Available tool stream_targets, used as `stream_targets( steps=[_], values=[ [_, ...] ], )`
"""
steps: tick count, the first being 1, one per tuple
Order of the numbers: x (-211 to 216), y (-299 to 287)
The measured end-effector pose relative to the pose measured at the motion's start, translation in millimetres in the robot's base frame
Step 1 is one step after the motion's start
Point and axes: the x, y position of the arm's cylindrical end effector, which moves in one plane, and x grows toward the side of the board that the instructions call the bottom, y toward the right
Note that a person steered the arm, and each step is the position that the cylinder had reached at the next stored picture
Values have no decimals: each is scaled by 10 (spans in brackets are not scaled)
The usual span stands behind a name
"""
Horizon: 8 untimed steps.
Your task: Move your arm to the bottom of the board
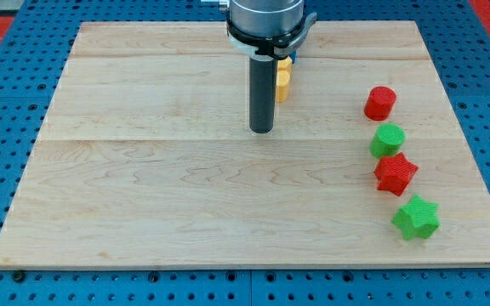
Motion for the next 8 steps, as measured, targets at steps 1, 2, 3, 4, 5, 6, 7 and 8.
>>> stream_targets(
  steps=[1, 2, 3, 4, 5, 6, 7, 8],
  values=[
    [0, 0],
    [0, -17],
    [0, -17],
    [30, 32],
    [106, 123],
    [129, 159],
    [133, 159],
    [136, 159]
  ],
)
